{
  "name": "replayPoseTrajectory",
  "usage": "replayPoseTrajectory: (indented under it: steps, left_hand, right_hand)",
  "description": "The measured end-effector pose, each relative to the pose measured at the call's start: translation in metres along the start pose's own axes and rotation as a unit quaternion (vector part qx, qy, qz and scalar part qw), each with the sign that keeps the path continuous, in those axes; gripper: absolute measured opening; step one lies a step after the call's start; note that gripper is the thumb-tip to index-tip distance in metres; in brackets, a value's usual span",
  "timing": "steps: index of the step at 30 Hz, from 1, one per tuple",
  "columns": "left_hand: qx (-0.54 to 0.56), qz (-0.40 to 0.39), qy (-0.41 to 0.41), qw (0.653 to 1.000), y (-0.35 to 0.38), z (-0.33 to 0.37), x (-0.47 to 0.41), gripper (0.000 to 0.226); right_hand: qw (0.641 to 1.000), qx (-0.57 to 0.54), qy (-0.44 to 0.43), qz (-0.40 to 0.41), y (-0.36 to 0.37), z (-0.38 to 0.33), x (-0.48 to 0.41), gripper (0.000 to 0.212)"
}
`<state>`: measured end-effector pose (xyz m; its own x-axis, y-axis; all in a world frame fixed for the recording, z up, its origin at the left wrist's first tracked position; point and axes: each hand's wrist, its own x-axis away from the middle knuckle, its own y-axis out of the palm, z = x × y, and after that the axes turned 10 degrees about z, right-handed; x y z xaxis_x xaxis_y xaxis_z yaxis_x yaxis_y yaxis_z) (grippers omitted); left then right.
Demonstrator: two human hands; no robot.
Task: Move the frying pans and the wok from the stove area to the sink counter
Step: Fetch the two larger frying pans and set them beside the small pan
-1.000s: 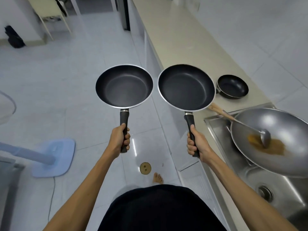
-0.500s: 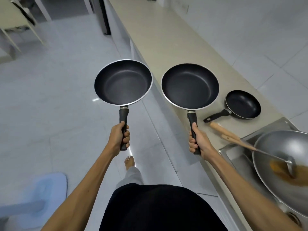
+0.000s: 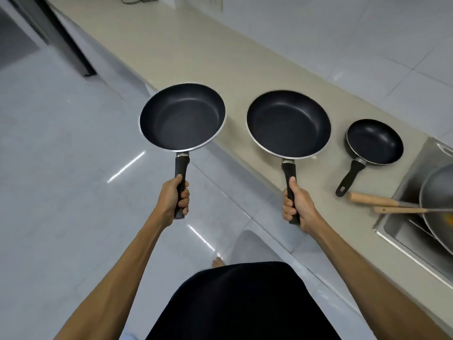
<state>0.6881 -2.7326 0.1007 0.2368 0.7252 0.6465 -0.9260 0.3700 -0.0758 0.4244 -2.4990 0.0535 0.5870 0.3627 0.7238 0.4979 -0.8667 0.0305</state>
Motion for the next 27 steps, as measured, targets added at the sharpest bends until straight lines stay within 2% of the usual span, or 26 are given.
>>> replayPoseTrajectory:
  steps: [14,27]
  left_hand:
    - [-0.152,-0.140,-0.012,0.978,0.103,0.143,-0.187,0.033]
    - [-0.224,-0.225,-0.039,0.947,0.145,0.235,-0.289,0.036]
  right_hand:
    - [0.987,-0.111,0.004,0.117,0.040,-0.061,-0.091,0.056]
    - [0.965,-0.183,0.025,0.186,0.101,-0.092,-0.115,0.058]
